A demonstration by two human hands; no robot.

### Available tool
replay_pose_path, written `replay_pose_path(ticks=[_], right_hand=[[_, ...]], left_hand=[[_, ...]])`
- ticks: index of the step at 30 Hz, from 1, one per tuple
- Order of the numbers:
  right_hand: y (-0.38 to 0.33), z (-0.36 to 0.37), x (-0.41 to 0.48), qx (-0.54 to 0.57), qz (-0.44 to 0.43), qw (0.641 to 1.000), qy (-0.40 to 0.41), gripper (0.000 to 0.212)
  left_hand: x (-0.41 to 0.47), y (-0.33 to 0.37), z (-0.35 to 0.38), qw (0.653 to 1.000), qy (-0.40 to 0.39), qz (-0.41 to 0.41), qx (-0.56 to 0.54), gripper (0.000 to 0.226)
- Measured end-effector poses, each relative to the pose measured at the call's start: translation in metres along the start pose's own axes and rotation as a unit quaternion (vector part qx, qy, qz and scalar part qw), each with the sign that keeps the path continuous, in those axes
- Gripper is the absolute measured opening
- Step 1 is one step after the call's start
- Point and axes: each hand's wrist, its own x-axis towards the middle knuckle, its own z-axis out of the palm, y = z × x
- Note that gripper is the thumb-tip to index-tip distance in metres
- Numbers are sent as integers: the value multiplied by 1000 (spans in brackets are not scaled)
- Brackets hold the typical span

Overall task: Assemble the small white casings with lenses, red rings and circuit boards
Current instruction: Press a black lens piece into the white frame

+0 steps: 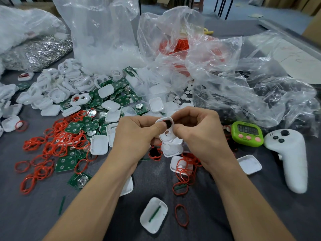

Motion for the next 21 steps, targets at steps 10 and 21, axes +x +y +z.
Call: replay_pose_path(ticks=[10,21], right_hand=[[3,6,0,-29,-24,999,26,15],[2,4,1,-15,-28,999,45,13]], left_hand=[[-4,3,4,999,18,19,22,16],[-5,7,4,999,-31,3,-22,31]])
